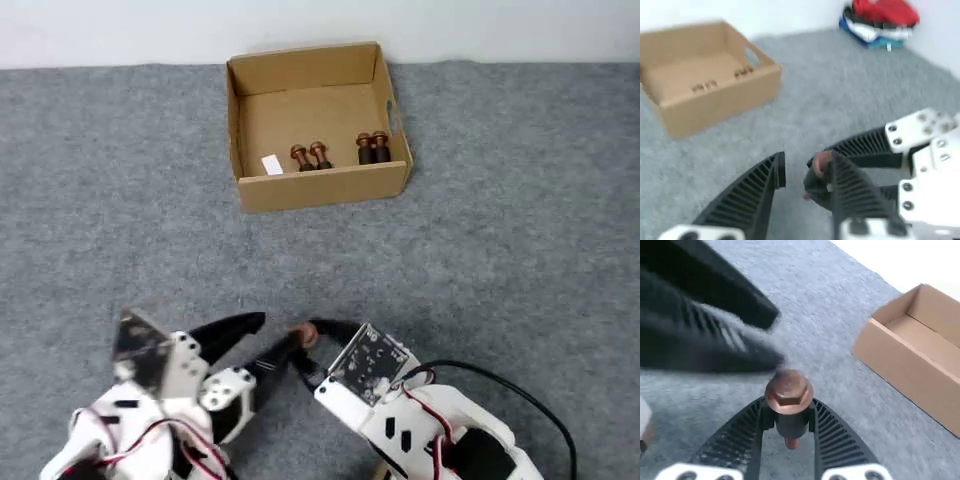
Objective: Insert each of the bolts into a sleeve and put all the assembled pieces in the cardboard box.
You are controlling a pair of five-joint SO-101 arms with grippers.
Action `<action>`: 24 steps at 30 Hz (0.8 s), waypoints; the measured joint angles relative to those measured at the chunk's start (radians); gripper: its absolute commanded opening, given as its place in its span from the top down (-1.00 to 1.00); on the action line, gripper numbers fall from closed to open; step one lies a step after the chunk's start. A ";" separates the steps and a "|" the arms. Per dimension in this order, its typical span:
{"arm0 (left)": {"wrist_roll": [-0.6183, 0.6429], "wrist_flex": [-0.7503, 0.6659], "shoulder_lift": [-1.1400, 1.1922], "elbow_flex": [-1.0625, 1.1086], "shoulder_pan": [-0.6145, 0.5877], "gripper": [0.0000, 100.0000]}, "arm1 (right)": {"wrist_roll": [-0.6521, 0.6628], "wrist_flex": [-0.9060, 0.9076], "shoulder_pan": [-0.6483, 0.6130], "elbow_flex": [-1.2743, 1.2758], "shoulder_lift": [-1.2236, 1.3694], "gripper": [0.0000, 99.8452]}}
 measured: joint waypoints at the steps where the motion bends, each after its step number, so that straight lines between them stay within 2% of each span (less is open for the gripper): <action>1: 0.000 0.000 0.000 -0.023 -0.014 0.97 | 0.000 0.000 0.025 0.000 0.000 0.98; 7: 0.000 0.000 0.000 -0.040 -0.183 0.99 | -0.015 -0.002 0.198 0.000 0.000 0.98; 15: -0.008 -0.020 0.000 0.215 -0.522 0.99 | -0.157 -0.002 0.523 -0.002 0.000 0.98; 19: -0.127 -0.087 0.000 0.342 -0.586 0.99 | -0.209 -0.002 0.652 -0.038 0.000 0.98; 24: -0.209 -0.166 0.002 0.491 -0.594 0.99 | -0.298 -0.002 0.666 -0.140 0.103 0.98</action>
